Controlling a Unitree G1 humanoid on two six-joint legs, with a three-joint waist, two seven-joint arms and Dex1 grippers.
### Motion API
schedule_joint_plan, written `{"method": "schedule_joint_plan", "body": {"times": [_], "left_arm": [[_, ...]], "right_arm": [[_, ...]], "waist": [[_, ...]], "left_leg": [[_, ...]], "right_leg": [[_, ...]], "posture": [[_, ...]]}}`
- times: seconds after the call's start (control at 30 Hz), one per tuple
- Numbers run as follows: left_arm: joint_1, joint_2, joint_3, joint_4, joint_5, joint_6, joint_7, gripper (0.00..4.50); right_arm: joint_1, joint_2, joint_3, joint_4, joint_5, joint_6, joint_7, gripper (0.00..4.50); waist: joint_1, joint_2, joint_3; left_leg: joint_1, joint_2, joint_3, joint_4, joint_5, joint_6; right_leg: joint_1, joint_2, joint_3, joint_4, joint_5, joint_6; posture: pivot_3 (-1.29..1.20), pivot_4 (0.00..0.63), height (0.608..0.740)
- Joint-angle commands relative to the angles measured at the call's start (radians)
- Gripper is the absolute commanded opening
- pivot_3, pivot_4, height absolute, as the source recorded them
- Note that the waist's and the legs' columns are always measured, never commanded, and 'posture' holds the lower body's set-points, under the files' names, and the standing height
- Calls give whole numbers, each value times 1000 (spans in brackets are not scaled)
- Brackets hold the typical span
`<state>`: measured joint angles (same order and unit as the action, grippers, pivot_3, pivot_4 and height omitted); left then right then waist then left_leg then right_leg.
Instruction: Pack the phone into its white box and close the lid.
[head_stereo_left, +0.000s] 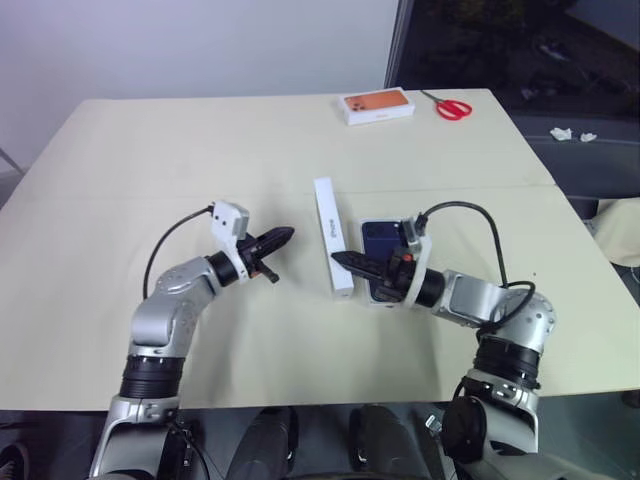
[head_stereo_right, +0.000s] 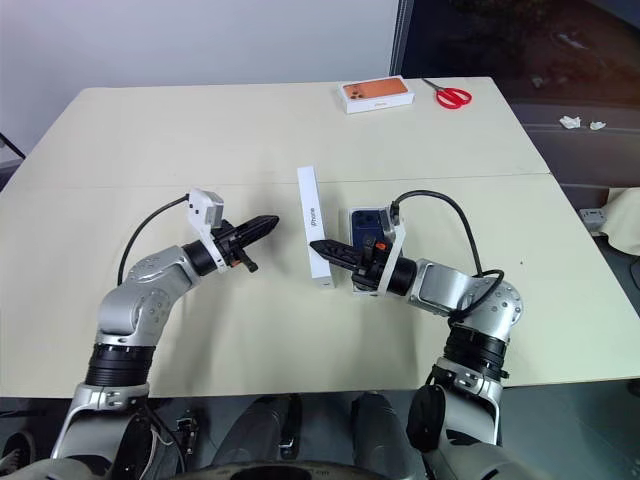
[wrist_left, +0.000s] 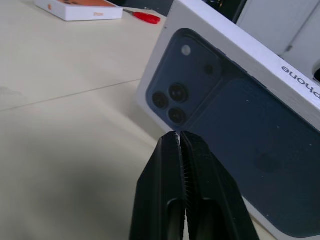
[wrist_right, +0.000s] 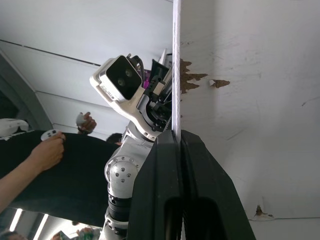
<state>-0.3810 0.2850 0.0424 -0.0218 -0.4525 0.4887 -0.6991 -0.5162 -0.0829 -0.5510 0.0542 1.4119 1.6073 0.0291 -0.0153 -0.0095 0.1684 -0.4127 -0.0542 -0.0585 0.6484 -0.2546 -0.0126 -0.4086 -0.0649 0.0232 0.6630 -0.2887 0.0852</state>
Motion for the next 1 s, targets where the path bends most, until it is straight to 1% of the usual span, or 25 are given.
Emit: {"method": "schedule_joint_plan", "body": {"times": [0.03,0.1,0.17,0.23,0.37,0.6,0.67,0.7,0.77,0.8,0.83,0.9,1.0], "left_arm": [[-26,-36,-35,-4,9,-22,14,10],[-35,-47,-47,15,20,-31,16,10],[-39,-57,-51,31,23,-37,18,10],[-38,-64,-56,36,21,-38,15,10],[-25,-77,-82,40,33,-42,9,10],[-22,-95,-110,56,42,-47,4,10],[-31,-106,-130,76,56,-61,0,0],[-37,-113,-138,90,64,-70,-1,0],[-48,-124,-147,113,72,-83,-5,0],[-53,-129,-150,122,74,-87,-7,0],[-59,-135,-154,131,77,-92,-8,0],[-67,-144,-157,140,80,-97,-9,0],[-78,-156,-173,176,96,-121,-20,0]], "right_arm": [[22,-45,53,37,188,-31,-88,0],[48,-85,111,36,285,-68,-139,0],[87,-132,203,29,459,-169,-227,0],[113,-170,265,9,550,-245,-277,0],[127,-210,315,-31,560,-330,-290,0],[140,-265,365,-39,560,-396,-269,0],[136,-287,373,-34,560,-407,-264,599],[132,-302,379,-33,560,-409,-258,996],[125,-334,393,-36,555,-409,-242,1892],[123,-350,401,-39,553,-410,-235,2459],[108,-395,411,-73,453,-389,-162,2888],[88,-464,431,-125,300,-371,-33,2888],[-22,-618,440,-85,73,-429,268,2888]], "waist": [[0,0,0],[-1,0,0],[-3,0,0],[-6,0,0],[-5,0,0],[1,-1,0],[1,-1,0],[1,-1,0],[2,-1,0],[3,-1,0],[3,-1,0],[3,-1,1],[2,0,1]], "left_leg": [[0,0,0,0,0,0],[0,0,0,0,0,0],[0,0,0,0,0,0],[0,0,0,0,0,0],[0,1,0,0,0,1],[0,1,0,1,0,1],[0,1,0,1,-1,1],[0,1,0,1,-1,1],[0,1,0,1,-1,1],[0,1,0,1,-1,1],[0,1,0,1,-1,1],[0,1,1,2,-1,2],[0,1,1,2,-1,2]], "right_leg": [[0,0,0,0,0,0],[0,0,0,0,0,0],[0,0,0,0,0,0],[1,0,0,0,0,0],[1,1,0,0,0,0],[2,1,0,-1,0,0],[2,1,-1,-1,0,0],[2,1,0,-1,0,0],[3,1,-1,-1,0,0],[3,1,-1,-1,0,0],[3,1,-1,-1,0,0],[3,1,-1,-1,0,1],[3,3,-2,-2,0,1]], "posture": [[0,150,740],[0,150,740],[0,150,740],[0,150,740],[0,150,740],[0,150,740],[0,150,740],[0,150,740],[0,150,740],[0,150,740],[0,150,740],[0,150,740],[0,150,740]]}}
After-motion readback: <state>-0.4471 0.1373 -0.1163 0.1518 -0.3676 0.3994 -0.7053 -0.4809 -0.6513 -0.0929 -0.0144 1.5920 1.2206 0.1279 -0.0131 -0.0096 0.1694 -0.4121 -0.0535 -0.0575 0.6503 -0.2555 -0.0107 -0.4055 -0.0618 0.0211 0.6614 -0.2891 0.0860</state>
